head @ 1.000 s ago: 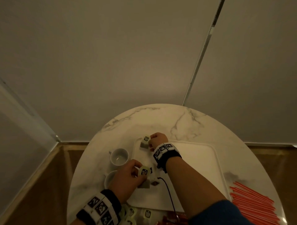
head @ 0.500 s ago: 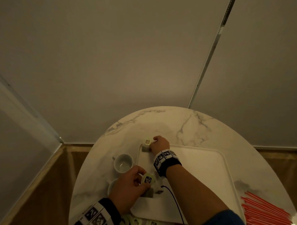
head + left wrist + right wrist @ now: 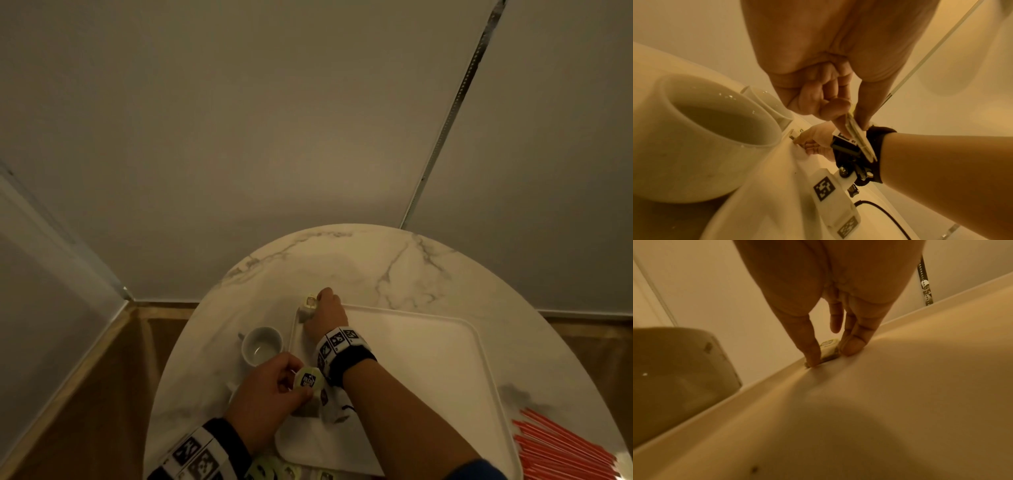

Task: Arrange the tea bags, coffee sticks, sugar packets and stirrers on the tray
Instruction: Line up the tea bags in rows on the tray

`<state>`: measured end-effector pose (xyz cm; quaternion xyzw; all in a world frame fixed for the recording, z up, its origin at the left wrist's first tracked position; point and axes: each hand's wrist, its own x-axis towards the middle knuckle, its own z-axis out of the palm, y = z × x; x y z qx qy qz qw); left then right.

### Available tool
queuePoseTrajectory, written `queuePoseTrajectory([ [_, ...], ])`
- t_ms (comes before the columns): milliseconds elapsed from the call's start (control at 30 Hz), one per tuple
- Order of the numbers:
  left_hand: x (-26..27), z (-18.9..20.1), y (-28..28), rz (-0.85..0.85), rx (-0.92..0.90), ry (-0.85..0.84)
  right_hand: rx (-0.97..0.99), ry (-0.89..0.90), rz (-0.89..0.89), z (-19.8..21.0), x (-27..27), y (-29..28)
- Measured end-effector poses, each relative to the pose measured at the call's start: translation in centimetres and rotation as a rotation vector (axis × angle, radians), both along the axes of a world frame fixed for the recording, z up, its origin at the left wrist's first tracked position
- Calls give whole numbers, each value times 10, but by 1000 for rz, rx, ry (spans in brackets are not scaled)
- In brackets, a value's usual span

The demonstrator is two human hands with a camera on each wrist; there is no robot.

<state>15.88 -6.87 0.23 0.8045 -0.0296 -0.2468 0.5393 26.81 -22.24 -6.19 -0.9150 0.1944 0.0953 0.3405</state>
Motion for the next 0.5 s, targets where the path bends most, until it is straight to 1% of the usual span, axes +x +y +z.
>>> queuePoseTrajectory([
  [67, 1, 2, 0, 4, -12, -12, 33, 9, -25, 0, -2, -2],
  [167, 6, 4, 0, 17, -12, -30, 136, 44, -75, 7, -4, -9],
  [233, 10, 10, -2, 41, -35, -51, 154, 29, -73, 23, -11, -17],
  [267, 12, 14, -3, 54, -52, -62, 198, -9, -66, 33, -17, -20],
  [300, 15, 18, -5, 69, -67, -73, 311, -47, -64, 44, -25, -23],
  [333, 18, 22, -6, 85, -83, -82, 476, -65, -59, 56, -36, -24],
  [367, 21, 25, -7, 101, -92, -92, 646, -58, -37, 66, -48, -25],
  [400, 24, 28, -8, 113, -96, -100, 773, -44, 6, 75, -61, -25],
  [433, 28, 28, -8, 114, -90, -108, 826, -22, 59, 81, -73, -25],
  [500, 33, 27, -9, 94, -64, -125, 776, 5, 129, 83, -91, -25],
])
